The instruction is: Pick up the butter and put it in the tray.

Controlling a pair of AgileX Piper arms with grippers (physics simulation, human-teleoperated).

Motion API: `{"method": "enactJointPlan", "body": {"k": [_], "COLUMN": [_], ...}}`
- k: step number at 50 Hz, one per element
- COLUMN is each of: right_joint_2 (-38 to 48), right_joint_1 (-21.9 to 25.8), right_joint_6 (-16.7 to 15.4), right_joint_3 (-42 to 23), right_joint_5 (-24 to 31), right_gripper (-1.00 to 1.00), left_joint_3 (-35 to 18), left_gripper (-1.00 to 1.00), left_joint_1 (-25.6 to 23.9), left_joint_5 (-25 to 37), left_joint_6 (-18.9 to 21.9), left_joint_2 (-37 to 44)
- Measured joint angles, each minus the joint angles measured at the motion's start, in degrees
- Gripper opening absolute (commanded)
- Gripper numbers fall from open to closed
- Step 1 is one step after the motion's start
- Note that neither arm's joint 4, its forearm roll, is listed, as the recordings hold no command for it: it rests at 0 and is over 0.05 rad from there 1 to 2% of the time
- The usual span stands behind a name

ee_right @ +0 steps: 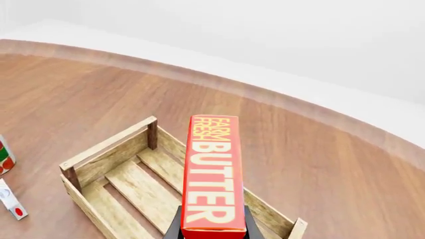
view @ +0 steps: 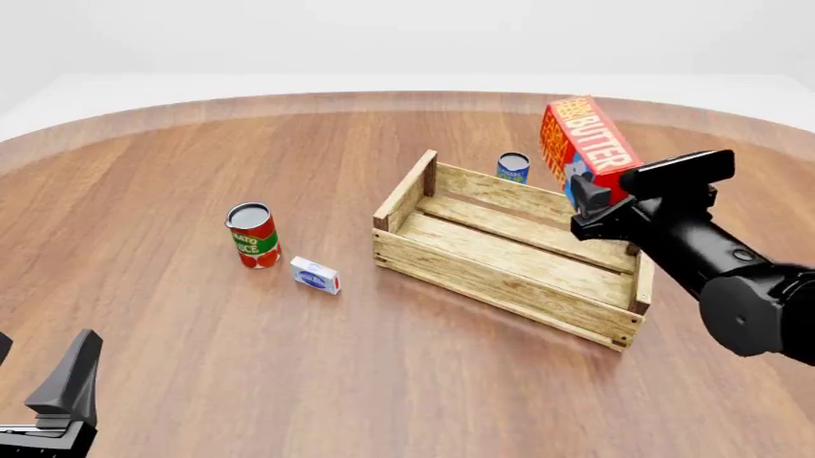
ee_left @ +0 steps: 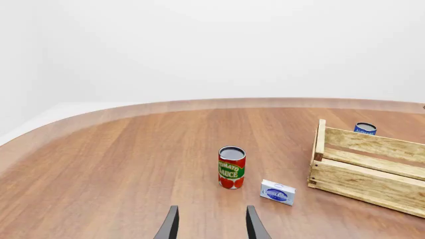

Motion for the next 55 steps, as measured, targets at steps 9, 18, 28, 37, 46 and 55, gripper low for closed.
{"method": "enactJointPlan", "body": {"k": [9, 18, 28, 37, 46, 55], "right_joint_2": [2.92, 5.89, 8.73, 10.87, 13.03, 15.57], "right_joint_1": [0.95, 1.61, 2.17, 2.69, 3.19, 3.96], "right_joint_6": [-0.25, -0.26, -0.39, -0.45, -0.41, -0.21], "right_joint_3": [-2.1, -3.81, -5.77, -7.16, -8.43, -9.95], "right_joint_5": [0.27, 0.16, 0.38, 0.64, 0.81, 0.94], "right_gripper": [-1.0, -1.0, -1.0, -1.0, -1.0, -1.0], "left_joint_3": [0.0, 0.0, 0.0, 0.0, 0.0, 0.0], "left_gripper": [1.0, 1.0, 1.0, 1.0, 1.0, 1.0], "left_joint_1": [0.0, 0.0, 0.0, 0.0, 0.0, 0.0], "left_joint_5": [0.0, 0.0, 0.0, 0.0, 0.0, 0.0], "left_joint_6": [0.0, 0.0, 0.0, 0.0, 0.0, 0.0], "left_joint_2": [0.0, 0.0, 0.0, 0.0, 0.0, 0.0]}}
